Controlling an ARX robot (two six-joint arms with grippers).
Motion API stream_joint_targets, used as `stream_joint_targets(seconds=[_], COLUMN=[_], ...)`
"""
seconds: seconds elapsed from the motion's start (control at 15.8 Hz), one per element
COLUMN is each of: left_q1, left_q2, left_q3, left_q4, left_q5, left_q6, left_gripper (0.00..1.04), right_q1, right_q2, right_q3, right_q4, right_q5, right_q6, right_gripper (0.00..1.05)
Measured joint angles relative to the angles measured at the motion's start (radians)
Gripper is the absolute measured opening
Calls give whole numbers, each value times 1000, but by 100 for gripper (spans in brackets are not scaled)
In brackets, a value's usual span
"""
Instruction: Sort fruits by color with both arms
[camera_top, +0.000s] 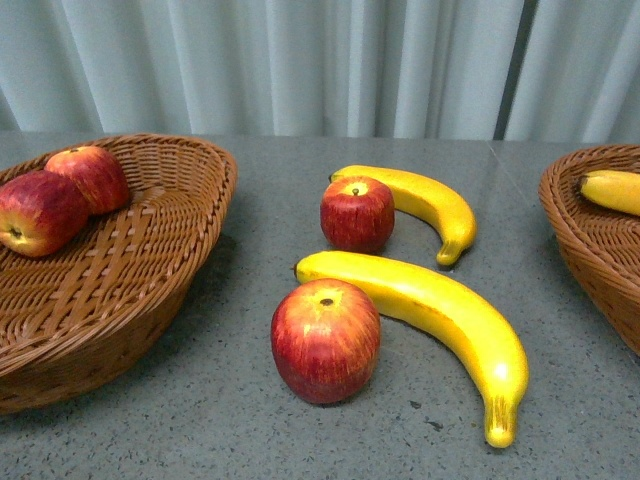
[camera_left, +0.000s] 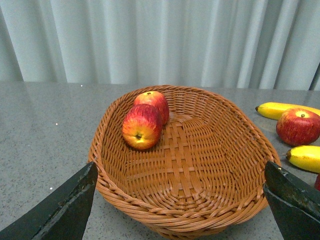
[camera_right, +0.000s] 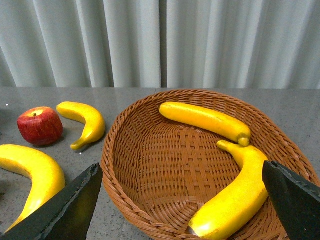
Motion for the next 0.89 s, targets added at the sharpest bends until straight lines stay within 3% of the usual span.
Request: stream_joint_targets(seconds=[0.06,0.13,0.25,0.38,0.51,0.63,0.89], left_q1=[0,-39,-102,-147,-249,-393,-523], left_q2=[0,53,336,581,892,1175,1423], left_q3=[0,39,139,259,427,573,642], left_q4=[-4,-120,37,249,348,319,289], left_q5=[-2,-87,-180,-138,-33,70,98], left_q6=[0,7,44,93,140,161,187], left_gripper=[98,98,98,98,98,98,98], right_q1=[0,0,0,0,0,0,0], right_q2=[0,0,0,0,0,0,0], right_q3=[0,0,0,0,0,0,0], right_q4=[0,-1,2,2,1,1,2], right_q5=[0,1,3,3,3,3,3], right_q6=[0,0,0,0,0,0,0], right_gripper=[98,98,98,98,98,98,98])
